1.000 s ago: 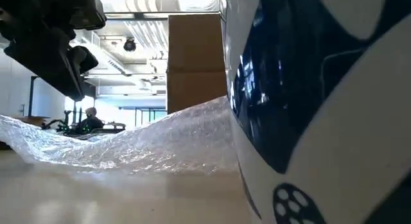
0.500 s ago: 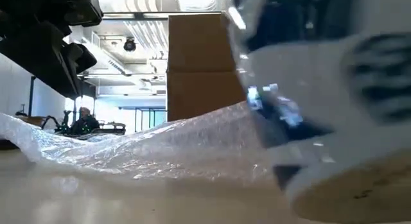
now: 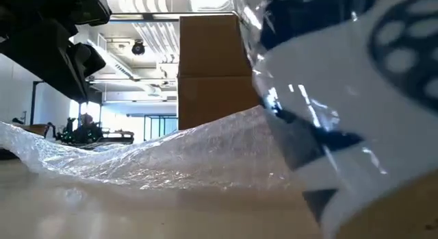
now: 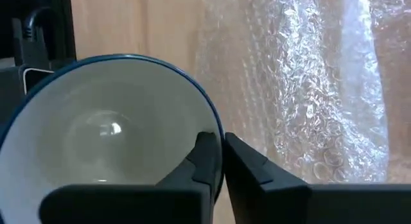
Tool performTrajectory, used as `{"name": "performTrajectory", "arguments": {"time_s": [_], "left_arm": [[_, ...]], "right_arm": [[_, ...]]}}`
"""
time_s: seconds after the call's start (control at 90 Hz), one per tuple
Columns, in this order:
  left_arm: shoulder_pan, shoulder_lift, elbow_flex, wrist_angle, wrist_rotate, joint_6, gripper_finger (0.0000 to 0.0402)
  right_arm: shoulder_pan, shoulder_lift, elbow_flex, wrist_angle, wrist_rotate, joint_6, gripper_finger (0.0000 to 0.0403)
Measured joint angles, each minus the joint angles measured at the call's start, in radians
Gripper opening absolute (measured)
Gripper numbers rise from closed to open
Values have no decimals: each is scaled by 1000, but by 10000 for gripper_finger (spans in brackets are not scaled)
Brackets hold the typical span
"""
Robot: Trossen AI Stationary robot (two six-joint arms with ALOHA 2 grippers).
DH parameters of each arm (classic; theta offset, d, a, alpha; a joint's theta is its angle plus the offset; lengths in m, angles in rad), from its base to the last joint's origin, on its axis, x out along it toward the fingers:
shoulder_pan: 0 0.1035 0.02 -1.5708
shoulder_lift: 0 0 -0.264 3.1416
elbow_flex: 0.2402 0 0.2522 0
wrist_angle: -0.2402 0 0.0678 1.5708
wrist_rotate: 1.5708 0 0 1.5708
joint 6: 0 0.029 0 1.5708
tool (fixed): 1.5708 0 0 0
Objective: Wrap mug
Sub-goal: Wrap the blue mug in bubble wrap
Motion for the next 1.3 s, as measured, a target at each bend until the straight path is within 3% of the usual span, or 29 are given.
{"name": "performTrajectory", "arguments": {"time_s": [0.389, 0.611, 0.867, 1.078, 1.3], "left_arm": [[0, -1, 2, 2, 0, 10, 20], [0, -1, 2, 5, 0, 10, 20], [-11, -1, 2, 7, 1, 11, 20], [-11, -1, 2, 7, 1, 11, 20], [-12, -1, 2, 7, 9, 17, 20]], "right_arm": [[-7, -8, 65, -19, 76, -91, 1], [-49, -13, 150, -63, 213, -169, 1], [-77, -15, 139, -90, 196, -182, 1], [-53, -50, 206, -154, 17, -175, 4], [77, -39, 204, -131, 25, -244, 73]]}}
